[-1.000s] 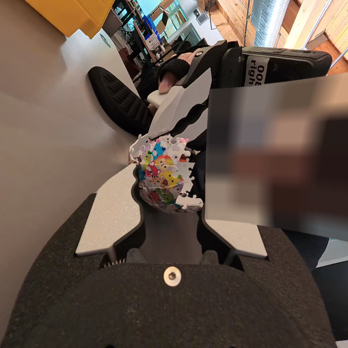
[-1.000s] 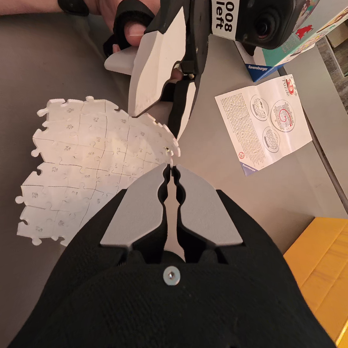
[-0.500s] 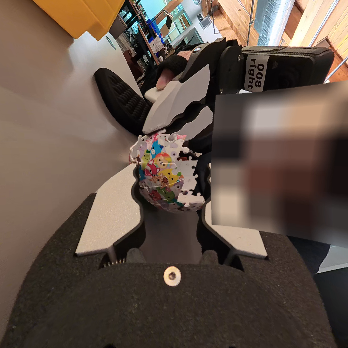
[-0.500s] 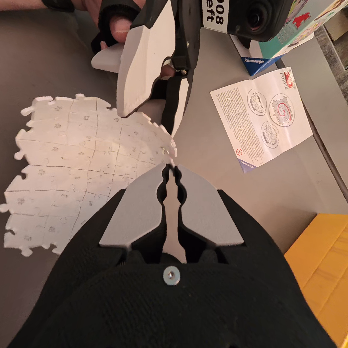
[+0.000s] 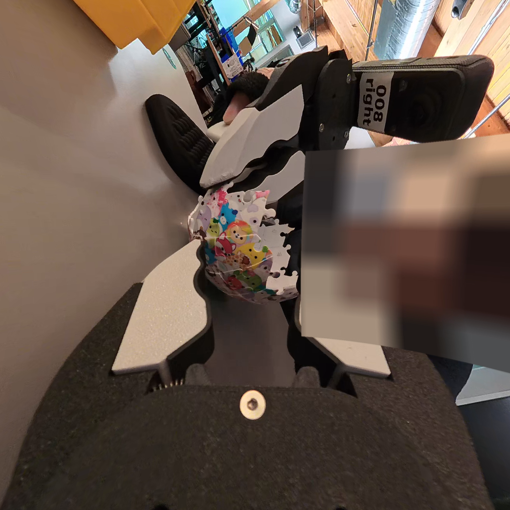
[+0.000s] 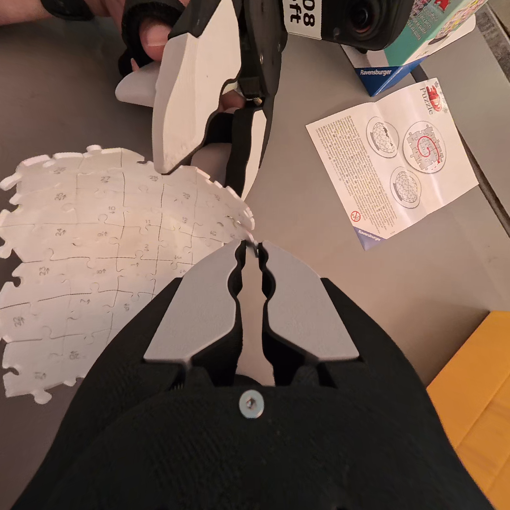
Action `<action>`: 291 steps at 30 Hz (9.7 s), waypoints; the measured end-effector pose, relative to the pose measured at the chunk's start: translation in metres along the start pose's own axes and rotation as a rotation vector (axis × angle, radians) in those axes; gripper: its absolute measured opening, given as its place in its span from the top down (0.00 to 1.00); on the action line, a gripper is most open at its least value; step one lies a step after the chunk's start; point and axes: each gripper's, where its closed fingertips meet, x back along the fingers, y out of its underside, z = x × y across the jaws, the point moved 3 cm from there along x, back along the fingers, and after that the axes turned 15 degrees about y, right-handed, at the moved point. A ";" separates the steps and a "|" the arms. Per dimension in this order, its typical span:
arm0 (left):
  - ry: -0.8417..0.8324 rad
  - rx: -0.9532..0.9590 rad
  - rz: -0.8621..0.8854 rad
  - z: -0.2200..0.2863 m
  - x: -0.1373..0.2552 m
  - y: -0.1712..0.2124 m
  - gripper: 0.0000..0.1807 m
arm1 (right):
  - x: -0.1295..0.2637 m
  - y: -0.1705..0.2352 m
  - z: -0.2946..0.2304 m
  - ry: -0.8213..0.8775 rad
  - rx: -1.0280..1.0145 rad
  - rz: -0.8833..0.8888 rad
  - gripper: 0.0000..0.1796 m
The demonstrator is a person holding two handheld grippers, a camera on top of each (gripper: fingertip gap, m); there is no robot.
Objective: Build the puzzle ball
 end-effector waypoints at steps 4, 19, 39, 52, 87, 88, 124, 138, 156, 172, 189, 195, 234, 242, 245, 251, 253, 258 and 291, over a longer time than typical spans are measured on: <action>0.002 0.004 0.000 0.000 0.000 0.000 0.66 | 0.001 0.000 0.000 0.001 0.004 0.004 0.95; 0.014 0.004 -0.007 0.001 -0.001 0.001 0.67 | 0.010 -0.006 -0.005 -0.030 0.018 0.037 0.97; 0.078 -0.001 -0.024 0.010 -0.004 0.006 0.68 | 0.020 -0.020 -0.018 -0.293 0.116 -0.190 0.98; 0.075 0.016 -0.025 0.009 -0.003 0.007 0.69 | 0.012 -0.023 -0.016 -0.369 0.127 -0.348 0.98; -0.459 -0.129 -0.121 0.036 0.023 0.008 0.67 | 0.011 -0.024 -0.011 -0.271 0.129 -0.333 0.98; -0.498 -0.127 -0.126 0.037 0.026 0.010 0.67 | 0.010 -0.023 -0.011 -0.270 0.132 -0.342 0.98; -0.513 -0.095 -0.148 0.041 0.023 0.011 0.70 | 0.020 -0.014 -0.006 -0.329 0.120 -0.362 0.98; -0.570 -0.116 -0.131 0.038 0.020 0.002 0.69 | 0.013 -0.029 -0.009 -0.353 0.169 -0.211 0.98; -0.748 -0.225 -0.205 0.009 0.008 -0.012 0.69 | 0.006 -0.021 -0.001 -0.320 0.142 -0.243 0.98; -0.840 -0.268 -0.331 -0.013 0.005 -0.010 0.79 | 0.003 -0.015 0.000 -0.318 0.087 -0.298 0.98; -0.928 -0.207 -0.338 -0.011 0.003 -0.011 0.80 | 0.003 -0.012 0.003 -0.323 0.035 -0.327 0.98; -0.902 -0.214 -0.294 -0.005 0.008 -0.013 0.82 | 0.005 -0.015 0.002 -0.373 0.016 -0.298 0.98; -0.861 -0.146 -0.341 -0.011 -0.003 -0.005 0.96 | -0.001 -0.017 0.001 -0.419 0.083 -0.244 0.98; -0.881 -0.144 -0.355 -0.013 -0.001 -0.004 0.96 | 0.001 -0.019 0.005 -0.427 0.078 -0.211 0.96; -0.883 -0.146 -0.357 -0.013 -0.001 -0.004 0.96 | 0.005 -0.017 0.009 -0.435 0.051 -0.201 0.94; -0.879 -0.149 -0.356 -0.013 -0.002 -0.005 0.96 | 0.005 -0.006 0.007 -0.484 -0.083 0.037 0.88; -0.880 -0.150 -0.358 -0.013 -0.003 -0.006 0.96 | -0.001 0.000 0.001 -0.511 -0.132 0.094 0.87; -0.881 -0.152 -0.359 -0.013 -0.003 -0.005 0.96 | -0.008 0.000 0.003 -0.562 -0.253 0.174 0.90; -0.875 -0.188 -0.406 -0.013 -0.007 -0.004 0.97 | -0.005 -0.008 0.004 -0.536 -0.032 -0.021 0.98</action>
